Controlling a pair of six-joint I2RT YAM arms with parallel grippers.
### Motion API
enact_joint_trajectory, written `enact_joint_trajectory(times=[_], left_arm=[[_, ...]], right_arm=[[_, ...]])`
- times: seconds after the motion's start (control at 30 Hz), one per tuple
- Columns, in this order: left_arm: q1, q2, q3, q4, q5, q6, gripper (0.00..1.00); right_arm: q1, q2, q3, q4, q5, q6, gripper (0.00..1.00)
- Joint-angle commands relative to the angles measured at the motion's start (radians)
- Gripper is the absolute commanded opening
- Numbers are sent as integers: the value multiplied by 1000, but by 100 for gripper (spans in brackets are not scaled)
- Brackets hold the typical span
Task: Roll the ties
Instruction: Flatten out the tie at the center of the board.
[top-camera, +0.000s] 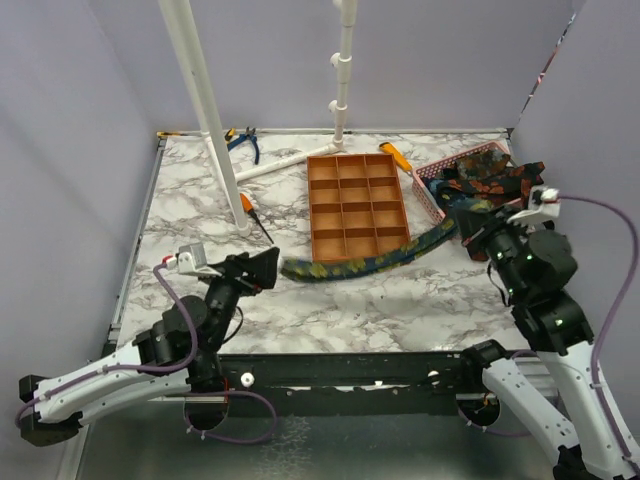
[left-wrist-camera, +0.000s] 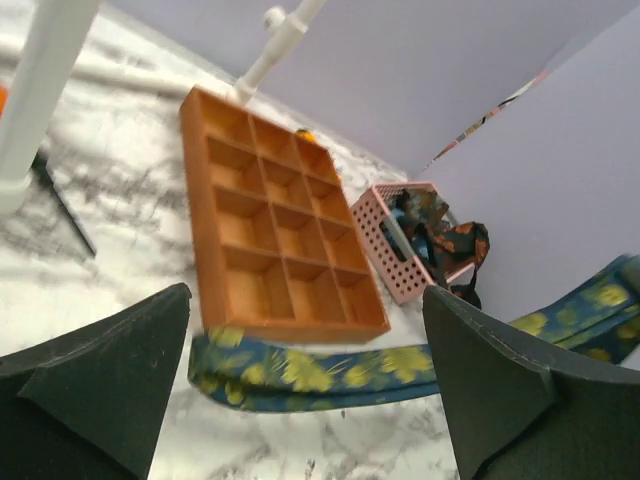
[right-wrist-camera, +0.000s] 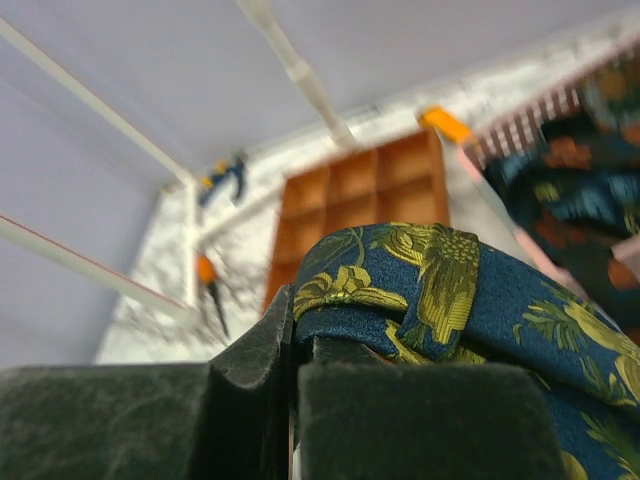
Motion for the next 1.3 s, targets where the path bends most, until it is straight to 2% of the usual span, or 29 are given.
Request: enact_joint_trajectory(times=[0.0, 0.1, 0.17, 0.3, 0.4, 0.5, 0.6, 0.77, 0.87, 0.93, 1.07, 1.27], left_arm=[[-4, -259, -103, -408, -73, -347, 99], [-4, -369, -153, -549, -89, -506, 99], [-3, -368, -157, -611, -96, -555, 99], [-4, -309, -140, -641, -90, -561, 99], [-3, -259, -152, -619, -41, -554, 99], [-4, -168, -211, -491, 110, -531, 99], [-4, -5, -282, -240, 258, -511, 99], [14, 338, -274, 178, 496, -378, 99], [115, 565, -219, 316, 748, -374, 99], [182, 686, -201, 398, 865, -403, 99], [210, 845, -159, 485, 928, -418, 98], [236, 1042, -96, 557, 949, -425, 81]], right_arm=[[-2, -103, -233, -88, 28, 16, 0], [-2, -171, -358, -76, 46, 81, 0], [-2, -225, -434, -56, 62, 111, 0], [-1, -306, -554, -36, 67, 145, 0], [-1, -333, -580, -74, 63, 175, 0], [-1, -350, -575, -90, 81, 192, 0], [-2, -349, -566, -98, 89, 193, 0], [-1, -350, -568, -94, 62, 193, 0], [-2, -353, -567, -93, 56, 191, 0], [-2, -353, -569, -89, 44, 186, 0], [-2, -355, -566, -88, 37, 186, 0], [-1, -351, -573, -76, 13, 176, 0]])
